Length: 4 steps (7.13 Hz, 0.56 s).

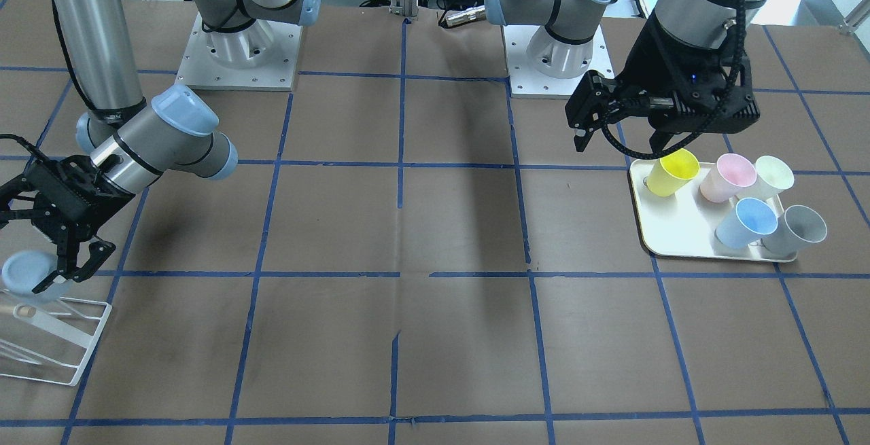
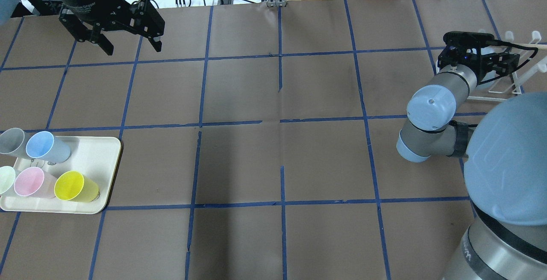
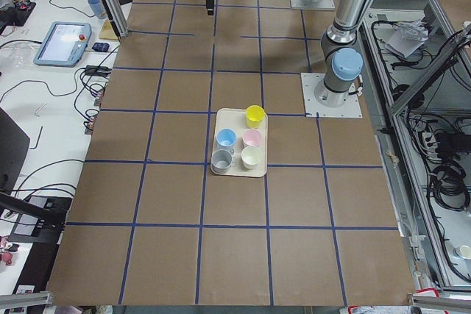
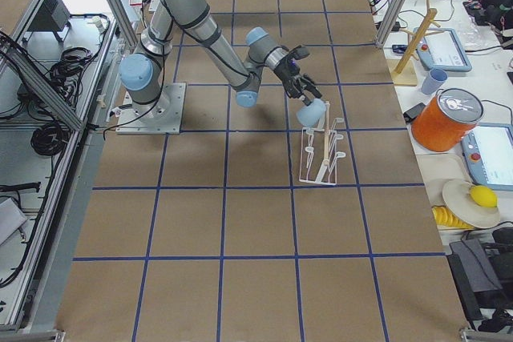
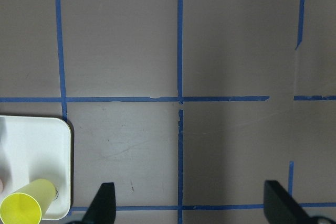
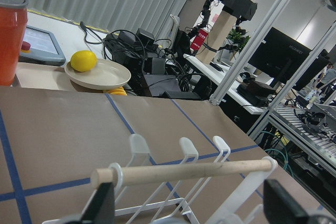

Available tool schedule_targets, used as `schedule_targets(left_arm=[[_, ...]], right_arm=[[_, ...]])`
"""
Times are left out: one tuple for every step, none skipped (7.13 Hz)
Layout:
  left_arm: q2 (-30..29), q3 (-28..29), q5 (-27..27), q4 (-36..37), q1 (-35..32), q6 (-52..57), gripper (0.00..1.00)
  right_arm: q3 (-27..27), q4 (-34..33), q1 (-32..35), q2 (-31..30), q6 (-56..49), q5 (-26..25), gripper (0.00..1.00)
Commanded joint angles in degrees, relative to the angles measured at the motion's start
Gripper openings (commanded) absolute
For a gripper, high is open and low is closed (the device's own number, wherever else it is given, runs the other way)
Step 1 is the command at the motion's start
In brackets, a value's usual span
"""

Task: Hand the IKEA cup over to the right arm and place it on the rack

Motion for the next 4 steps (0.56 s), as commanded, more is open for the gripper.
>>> schedule_targets(left_arm=[[0.0, 0.0, 0.0, 0.0, -0.1, 0.0, 1.00], [0.0, 0.0, 0.0, 0.0, 0.0, 0.0, 1.00], [0.0, 0.0, 0.0, 0.0, 0.0, 0.0, 1.00], [0.0, 0.0, 0.0, 0.0, 0.0, 0.1, 1.00]], right_arm=[[0.1, -0.2, -0.1, 0.0, 0.0, 0.0, 1.00], [0.1, 0.3, -0.1, -0.6, 0.0, 0.2, 1.00], [-0.2, 0.6, -0.1, -1.0, -0.6, 1.2, 1.00], [-0.6, 2.0, -0.3, -2.3, -1.1, 2.5, 1.00]])
